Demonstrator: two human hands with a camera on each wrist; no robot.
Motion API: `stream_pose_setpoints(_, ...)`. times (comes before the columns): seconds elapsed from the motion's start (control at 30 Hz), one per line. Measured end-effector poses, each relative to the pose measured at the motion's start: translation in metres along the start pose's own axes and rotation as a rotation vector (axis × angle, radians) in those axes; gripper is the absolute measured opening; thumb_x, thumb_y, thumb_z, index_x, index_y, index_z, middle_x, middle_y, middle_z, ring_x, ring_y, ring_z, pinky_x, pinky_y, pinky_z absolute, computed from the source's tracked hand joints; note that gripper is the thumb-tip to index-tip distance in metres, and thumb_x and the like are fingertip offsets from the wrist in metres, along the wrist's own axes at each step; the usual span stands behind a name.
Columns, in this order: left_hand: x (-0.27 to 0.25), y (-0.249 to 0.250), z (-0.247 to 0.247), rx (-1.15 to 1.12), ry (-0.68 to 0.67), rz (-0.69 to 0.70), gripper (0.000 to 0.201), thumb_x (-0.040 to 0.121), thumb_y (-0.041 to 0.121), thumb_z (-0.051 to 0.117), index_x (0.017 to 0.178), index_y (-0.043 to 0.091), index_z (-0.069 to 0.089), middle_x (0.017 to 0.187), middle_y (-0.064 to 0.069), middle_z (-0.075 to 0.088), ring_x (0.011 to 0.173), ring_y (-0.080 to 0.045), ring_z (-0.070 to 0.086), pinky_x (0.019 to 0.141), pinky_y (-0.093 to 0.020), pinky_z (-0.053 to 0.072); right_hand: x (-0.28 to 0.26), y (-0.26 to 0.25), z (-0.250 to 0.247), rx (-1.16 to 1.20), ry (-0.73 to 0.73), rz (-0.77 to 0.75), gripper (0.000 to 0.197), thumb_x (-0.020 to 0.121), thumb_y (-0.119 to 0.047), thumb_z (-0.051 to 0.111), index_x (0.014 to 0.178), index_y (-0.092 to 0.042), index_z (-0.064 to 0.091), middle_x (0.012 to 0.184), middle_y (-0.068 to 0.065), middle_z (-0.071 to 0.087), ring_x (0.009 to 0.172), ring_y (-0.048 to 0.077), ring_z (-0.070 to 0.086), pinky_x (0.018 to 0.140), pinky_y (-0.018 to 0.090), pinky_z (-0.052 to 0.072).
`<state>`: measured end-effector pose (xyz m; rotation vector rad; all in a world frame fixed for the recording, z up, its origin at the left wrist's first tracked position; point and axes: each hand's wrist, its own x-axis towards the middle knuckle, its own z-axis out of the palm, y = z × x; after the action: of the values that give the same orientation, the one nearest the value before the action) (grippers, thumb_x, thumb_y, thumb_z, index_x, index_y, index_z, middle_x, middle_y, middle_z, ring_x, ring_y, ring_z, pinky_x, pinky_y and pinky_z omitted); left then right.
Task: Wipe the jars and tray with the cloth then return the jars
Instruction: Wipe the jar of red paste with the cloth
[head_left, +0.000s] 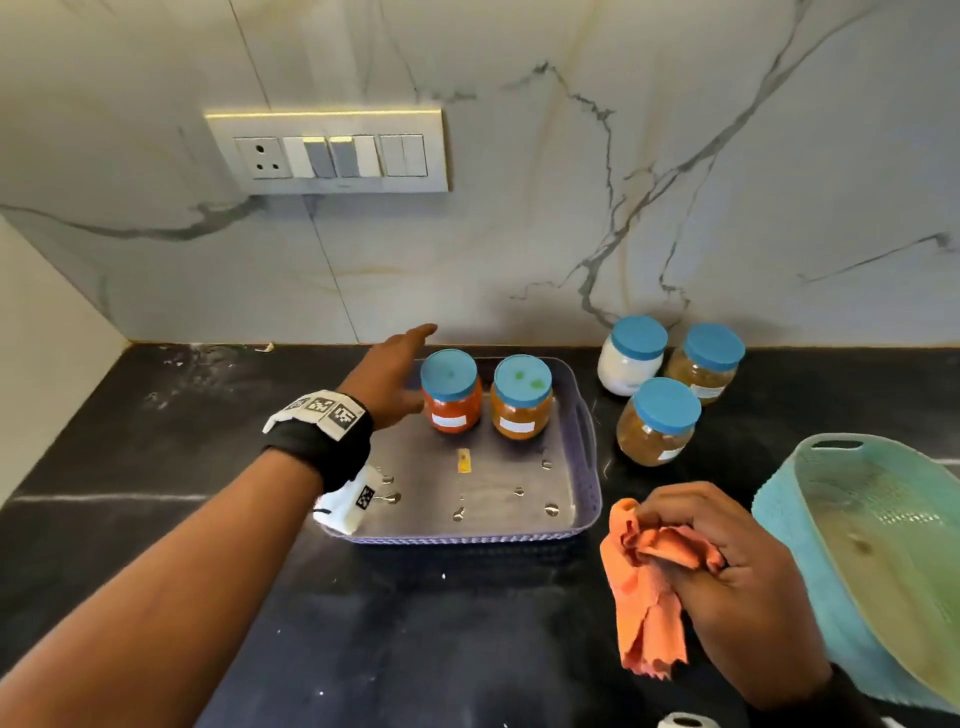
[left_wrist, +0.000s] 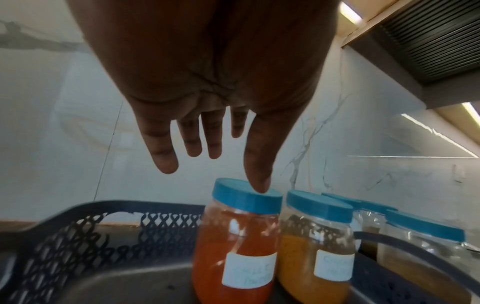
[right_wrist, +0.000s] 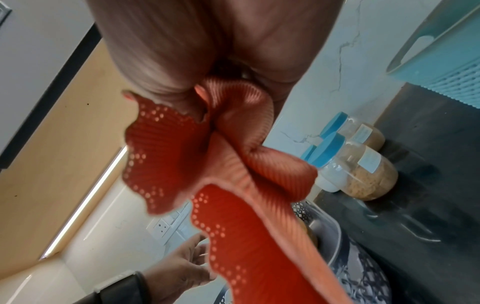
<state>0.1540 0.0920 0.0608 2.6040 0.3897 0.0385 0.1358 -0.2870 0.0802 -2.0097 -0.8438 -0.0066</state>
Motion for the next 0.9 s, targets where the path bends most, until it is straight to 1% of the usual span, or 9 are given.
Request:
stream_pose_setpoints(0.17, 0.017, -0.024, 0.01, -0.142, -0.099, -0.145, 0.119, 0.068, 0.019, 0.092, 0.159, 0.018, 0.016, 0.159, -0.011, 0.038, 0.143, -0.03, 0.041, 0.116, -0.044, 0.038, 0.006, -0.018, 0.021, -0.011, 0.007, -0.001, 0.042, 0.078, -0.001, 0.073, 0.09, -0.041, 0.069, 0.101, -0.018, 0.065, 0.098, 0.005, 0.063, 0.081, 0.013, 0.05)
stream_pose_setpoints(0.23, 0.024, -0.029, 0.018, -0.143, -0.151, -0.119, 0.12, 0.065, 0.02, 0.094, 0.158, 0.015, 0.018, 0.158, -0.01, 0.038, 0.143, -0.03, 0.041, 0.115, -0.041, 0.037, 0.008, -0.021, 0.026, -0.007, 0.033, 0.017, 0.053, 0.074, 0.007, 0.077, 0.097, -0.04, 0.067, 0.1, -0.018, 0.066, 0.097, 0.006, 0.064, 0.079, 0.01, 0.049)
stream_pose_setpoints(0.33, 0.03, -0.032, 0.03, -0.152, -0.215, -0.073, 0.12, 0.062, 0.019, 0.095, 0.155, 0.02, 0.02, 0.153, -0.007, 0.044, 0.14, -0.028, 0.045, 0.112, -0.041, 0.042, 0.009, -0.03, 0.023, -0.015, 0.031, 0.011, 0.055, 0.072, 0.001, 0.08, 0.1, -0.043, 0.065, 0.1, -0.02, 0.066, 0.097, 0.002, 0.064, 0.08, 0.005, 0.047)
stream_pose_setpoints(0.4, 0.035, -0.036, 0.034, -0.156, -0.238, -0.062, 0.119, 0.062, 0.02, 0.095, 0.154, 0.022, 0.02, 0.152, -0.006, 0.044, 0.139, -0.027, 0.045, 0.112, -0.041, 0.042, 0.01, -0.033, 0.019, -0.032, 0.041, 0.021, 0.065, 0.065, 0.013, 0.082, 0.098, -0.041, 0.066, 0.099, -0.02, 0.066, 0.097, 0.002, 0.064, 0.081, 0.005, 0.046)
stream_pose_setpoints(0.5, 0.044, -0.039, 0.039, -0.175, -0.215, -0.063, 0.113, 0.063, 0.021, 0.095, 0.151, 0.019, 0.025, 0.147, -0.007, 0.049, 0.135, -0.028, 0.049, 0.109, -0.038, 0.043, 0.012, -0.036, 0.015, -0.081, 0.064, 0.041, 0.069, 0.058, 0.016, 0.084, 0.098, -0.038, 0.066, 0.1, -0.02, 0.066, 0.097, 0.002, 0.064, 0.081, 0.004, 0.046)
stream_pose_setpoints(0.63, 0.054, -0.04, 0.047, -0.237, -0.165, -0.026, 0.093, 0.068, 0.027, 0.093, 0.142, 0.015, 0.036, 0.135, -0.007, 0.058, 0.123, -0.026, 0.058, 0.101, -0.037, 0.049, 0.013, -0.041, 0.016, -0.118, 0.074, 0.047, 0.065, 0.061, 0.01, 0.087, 0.1, -0.038, 0.066, 0.101, -0.021, 0.065, 0.097, -0.001, 0.063, 0.081, 0.003, 0.045)
stream_pose_setpoints(0.77, 0.05, -0.036, 0.05, -0.261, -0.089, 0.055, 0.09, 0.067, 0.031, 0.092, 0.138, 0.017, 0.039, 0.127, -0.004, 0.061, 0.114, -0.024, 0.062, 0.093, -0.034, 0.053, 0.011, -0.045, 0.02, -0.117, 0.103, 0.086, 0.07, 0.055, 0.018, 0.085, 0.098, -0.035, 0.068, 0.099, -0.019, 0.067, 0.095, 0.001, 0.065, 0.08, 0.004, 0.046)
stream_pose_setpoints(0.83, 0.04, -0.032, 0.041, -0.362, -0.033, 0.09, 0.09, 0.064, 0.032, 0.094, 0.134, 0.022, 0.037, 0.122, 0.002, 0.061, 0.11, -0.016, 0.063, 0.09, -0.028, 0.054, 0.008, -0.049, 0.023, -0.101, 0.166, 0.122, 0.069, 0.058, 0.016, 0.084, 0.099, -0.037, 0.068, 0.098, -0.02, 0.068, 0.095, -0.001, 0.065, 0.08, 0.003, 0.045)
stream_pose_setpoints(0.9, 0.022, -0.025, 0.026, -0.512, 0.031, 0.116, 0.092, 0.06, 0.033, 0.095, 0.129, 0.027, 0.035, 0.117, 0.011, 0.062, 0.104, -0.001, 0.064, 0.085, -0.017, 0.053, 0.005, -0.053, 0.027, -0.016, 0.256, 0.194, 0.069, 0.063, 0.013, 0.082, 0.103, -0.041, 0.068, 0.096, -0.018, 0.07, 0.093, 0.0, 0.065, 0.078, 0.002, 0.044)
